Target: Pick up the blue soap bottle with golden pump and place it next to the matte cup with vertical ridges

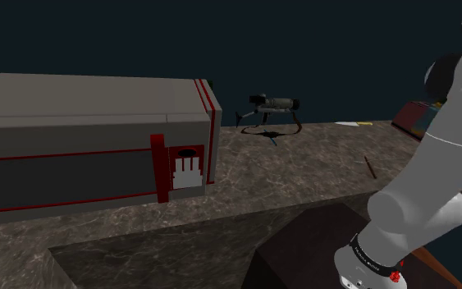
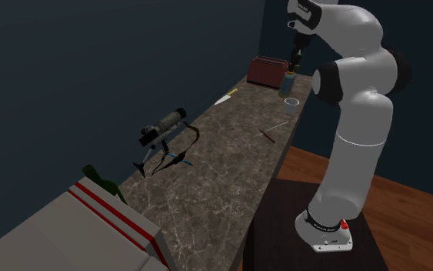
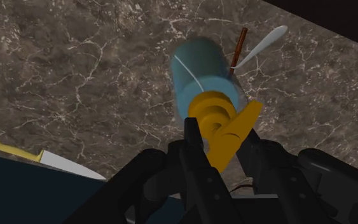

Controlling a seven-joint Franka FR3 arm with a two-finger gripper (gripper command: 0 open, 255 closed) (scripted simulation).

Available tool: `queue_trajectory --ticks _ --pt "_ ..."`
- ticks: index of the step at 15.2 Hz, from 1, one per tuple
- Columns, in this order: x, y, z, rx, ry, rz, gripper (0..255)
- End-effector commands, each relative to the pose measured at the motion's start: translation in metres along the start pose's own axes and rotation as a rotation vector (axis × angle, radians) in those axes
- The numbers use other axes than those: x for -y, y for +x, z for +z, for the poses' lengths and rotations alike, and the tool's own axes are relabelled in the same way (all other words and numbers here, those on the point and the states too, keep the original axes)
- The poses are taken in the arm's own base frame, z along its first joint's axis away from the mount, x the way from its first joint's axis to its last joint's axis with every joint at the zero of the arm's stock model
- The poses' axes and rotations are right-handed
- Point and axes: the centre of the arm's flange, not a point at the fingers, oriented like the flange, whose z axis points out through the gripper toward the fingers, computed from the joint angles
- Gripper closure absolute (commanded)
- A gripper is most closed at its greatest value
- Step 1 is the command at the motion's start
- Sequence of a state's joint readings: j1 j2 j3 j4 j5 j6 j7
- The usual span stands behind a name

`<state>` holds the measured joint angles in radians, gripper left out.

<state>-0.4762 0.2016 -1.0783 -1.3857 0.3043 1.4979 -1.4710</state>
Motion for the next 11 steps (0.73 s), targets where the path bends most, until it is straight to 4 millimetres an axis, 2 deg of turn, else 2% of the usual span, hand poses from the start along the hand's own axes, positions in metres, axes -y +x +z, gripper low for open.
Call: queue_trajectory --ticks 1,9,11 --pt "-0.018 -0.018 -0.005 -0.003 0.001 -0.006 255" --pt "-0.100 -0.089 -0.014 -0.003 0.001 -0.006 255" --pt "-0.100 -0.090 -0.004 -0.003 0.001 -0.006 255"
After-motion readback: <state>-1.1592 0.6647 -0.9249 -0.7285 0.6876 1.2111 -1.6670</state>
